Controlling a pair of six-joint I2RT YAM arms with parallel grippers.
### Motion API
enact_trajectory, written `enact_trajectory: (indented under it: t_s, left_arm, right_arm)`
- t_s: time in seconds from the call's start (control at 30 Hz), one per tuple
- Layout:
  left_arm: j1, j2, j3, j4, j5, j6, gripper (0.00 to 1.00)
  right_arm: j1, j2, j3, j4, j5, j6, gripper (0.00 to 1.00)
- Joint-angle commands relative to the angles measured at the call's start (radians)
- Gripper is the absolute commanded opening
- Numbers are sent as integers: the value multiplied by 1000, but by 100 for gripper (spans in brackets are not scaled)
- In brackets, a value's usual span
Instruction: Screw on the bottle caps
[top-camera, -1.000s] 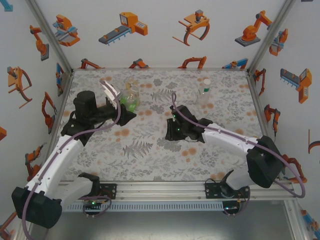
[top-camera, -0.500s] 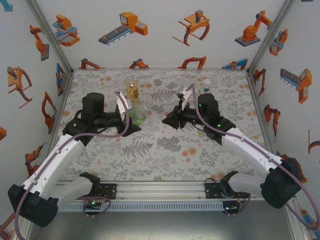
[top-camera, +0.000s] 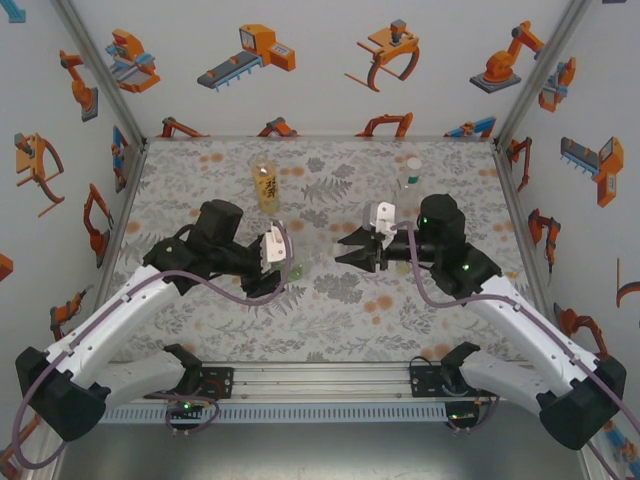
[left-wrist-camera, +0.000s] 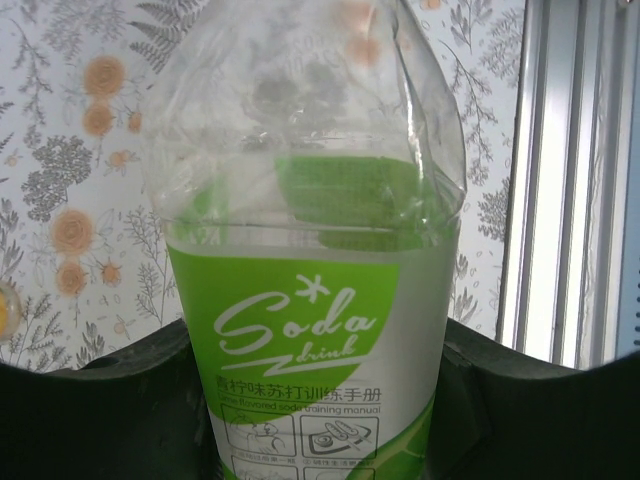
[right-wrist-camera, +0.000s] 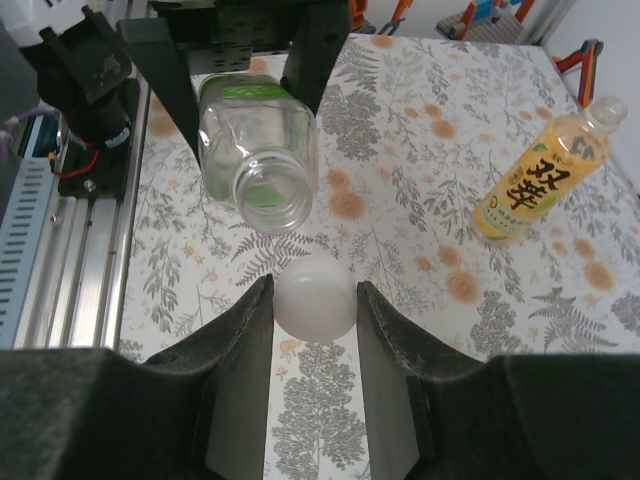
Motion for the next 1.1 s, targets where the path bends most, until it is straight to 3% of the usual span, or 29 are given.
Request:
enact_trajectory:
  t_s: [0.0, 0.3, 1.07]
  left_arm:
    - [-16, 9, 28, -35, -9, 44, 0]
    - [-54, 27, 29, -35, -17, 44, 0]
    - [-56, 5, 16, -20, 38, 58, 0]
  right_arm:
    - [-2, -37, 2, 12, -95, -130, 6]
    - [7, -26, -36, 104, -203, -144, 4]
    - [78, 57, -55, 173, -219, -139, 2]
